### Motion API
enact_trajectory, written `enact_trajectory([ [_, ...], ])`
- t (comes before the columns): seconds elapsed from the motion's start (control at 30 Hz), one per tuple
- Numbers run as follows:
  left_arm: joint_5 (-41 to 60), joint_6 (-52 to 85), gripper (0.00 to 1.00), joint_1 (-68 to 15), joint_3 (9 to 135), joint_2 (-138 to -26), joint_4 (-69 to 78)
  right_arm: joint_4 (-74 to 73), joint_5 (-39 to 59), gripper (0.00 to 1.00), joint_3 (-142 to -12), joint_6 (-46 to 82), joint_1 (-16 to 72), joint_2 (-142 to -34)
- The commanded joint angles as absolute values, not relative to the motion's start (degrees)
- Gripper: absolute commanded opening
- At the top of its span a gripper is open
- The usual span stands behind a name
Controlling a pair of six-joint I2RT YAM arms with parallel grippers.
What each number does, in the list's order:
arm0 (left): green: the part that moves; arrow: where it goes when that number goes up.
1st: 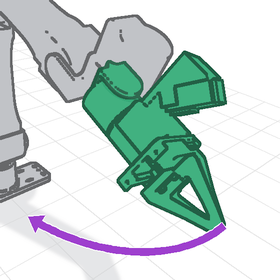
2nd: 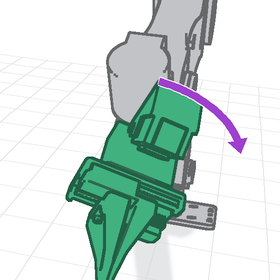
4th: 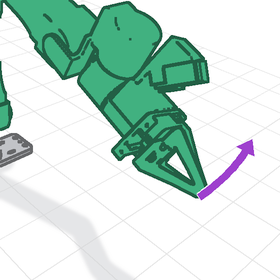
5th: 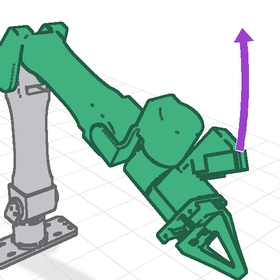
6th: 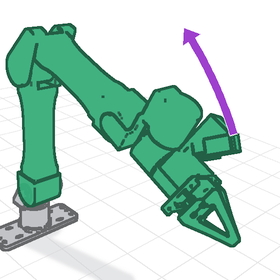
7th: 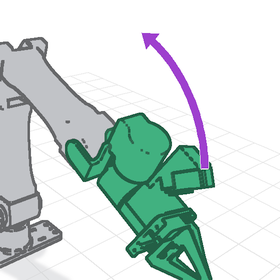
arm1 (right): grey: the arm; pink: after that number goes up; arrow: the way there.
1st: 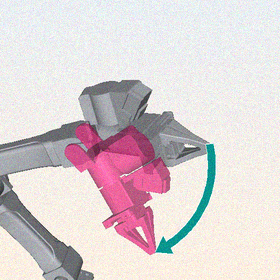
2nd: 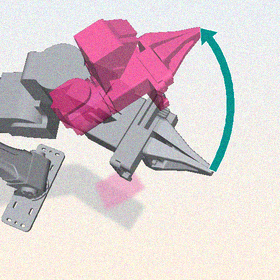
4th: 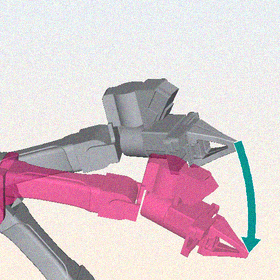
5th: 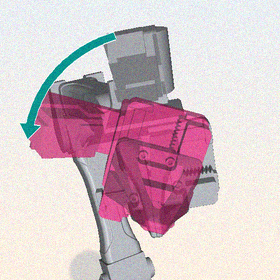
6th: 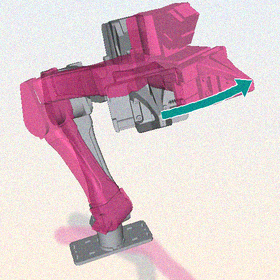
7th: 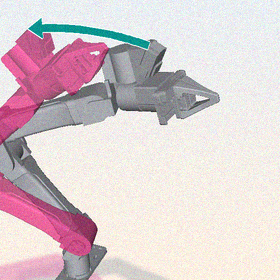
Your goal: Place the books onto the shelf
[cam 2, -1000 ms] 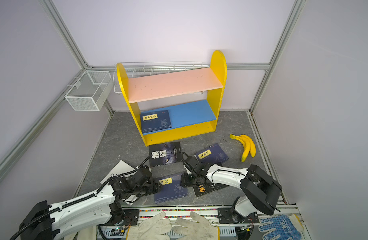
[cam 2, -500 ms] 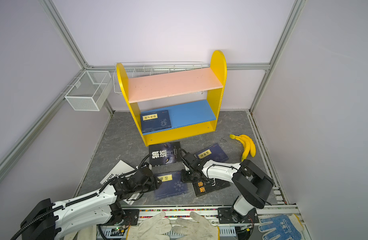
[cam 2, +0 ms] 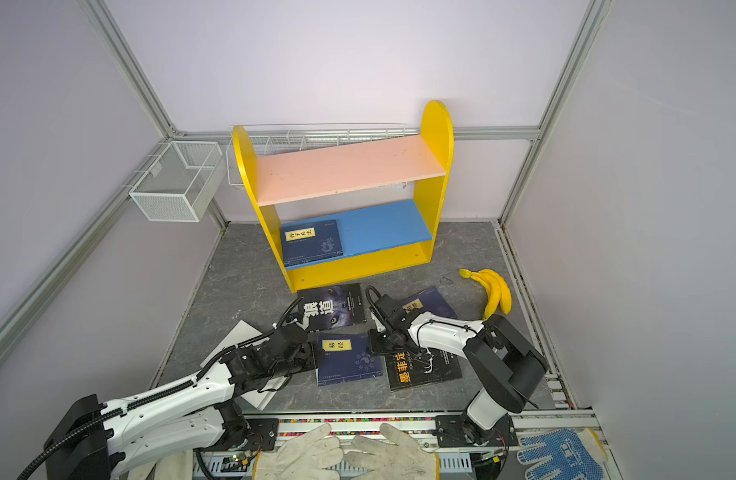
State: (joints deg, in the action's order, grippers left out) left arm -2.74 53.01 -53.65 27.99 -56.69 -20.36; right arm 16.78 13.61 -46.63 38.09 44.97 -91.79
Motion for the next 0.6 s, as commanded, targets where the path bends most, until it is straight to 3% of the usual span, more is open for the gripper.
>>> enact_trajectory([
  [0.0,-3.96,51.34,0.0,-53.92,32.22,-56.15,-17.12,13.62,19.16,0.54,-48.24,36.27,43.42,-91.02],
  [0.27,-2.61,46.97,0.0,-48.32,38.54,-52.67,-17.61,8.03,35.98,0.79,-48.49,33.33,33.99,-86.12],
  [0.57,-0.06,42.04,0.0,-42.42,46.67,-49.76,-21.48,-3.6,49.7,0.95,-45.51,35.72,29.29,-83.99],
])
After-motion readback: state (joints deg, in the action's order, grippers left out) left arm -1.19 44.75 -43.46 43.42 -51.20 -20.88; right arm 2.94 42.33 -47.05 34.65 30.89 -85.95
